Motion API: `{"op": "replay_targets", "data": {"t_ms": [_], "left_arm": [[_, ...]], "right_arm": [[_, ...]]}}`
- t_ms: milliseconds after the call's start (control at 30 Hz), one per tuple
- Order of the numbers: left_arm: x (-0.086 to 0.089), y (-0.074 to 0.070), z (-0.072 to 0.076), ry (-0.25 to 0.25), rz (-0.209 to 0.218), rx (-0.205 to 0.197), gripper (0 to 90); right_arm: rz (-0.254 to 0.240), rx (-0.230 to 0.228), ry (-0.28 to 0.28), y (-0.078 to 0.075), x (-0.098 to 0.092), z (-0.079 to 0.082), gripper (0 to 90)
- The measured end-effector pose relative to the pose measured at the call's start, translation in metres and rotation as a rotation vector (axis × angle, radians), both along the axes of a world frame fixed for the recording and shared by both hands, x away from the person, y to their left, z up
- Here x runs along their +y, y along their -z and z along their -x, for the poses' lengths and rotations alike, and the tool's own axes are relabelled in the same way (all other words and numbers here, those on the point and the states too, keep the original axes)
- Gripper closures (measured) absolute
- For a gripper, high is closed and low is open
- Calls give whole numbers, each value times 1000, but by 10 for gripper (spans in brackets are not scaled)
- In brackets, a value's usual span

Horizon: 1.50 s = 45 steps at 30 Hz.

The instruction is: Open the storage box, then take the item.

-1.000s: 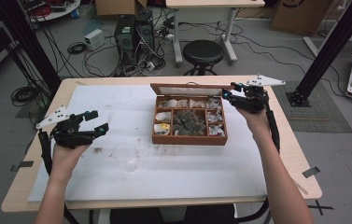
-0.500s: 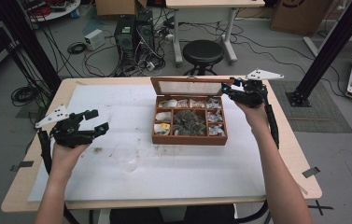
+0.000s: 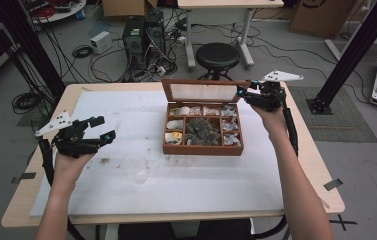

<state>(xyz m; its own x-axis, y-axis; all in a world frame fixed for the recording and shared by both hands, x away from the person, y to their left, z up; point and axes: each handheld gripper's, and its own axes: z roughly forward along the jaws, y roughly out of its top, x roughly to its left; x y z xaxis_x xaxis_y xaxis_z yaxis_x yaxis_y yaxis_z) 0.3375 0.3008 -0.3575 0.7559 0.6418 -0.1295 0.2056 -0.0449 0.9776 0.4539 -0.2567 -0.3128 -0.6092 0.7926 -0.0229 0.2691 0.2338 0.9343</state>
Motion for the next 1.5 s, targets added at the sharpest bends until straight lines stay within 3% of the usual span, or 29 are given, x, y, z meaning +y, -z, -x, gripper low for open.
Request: {"op": "replay_targets", "data": {"t_ms": [1033,1300,1500], "left_arm": [[-4,-8,-4,24,15,-15,212],[-12,-16,-1,37,1,-22,212],[-17,-23,-6,37,-15,-14,210]], "right_arm": [[-12,11,23,-5,3,-8,517],[-19,8,22,-3,3,-9,514],[-21,6,22,-3,3,-9,514]]}}
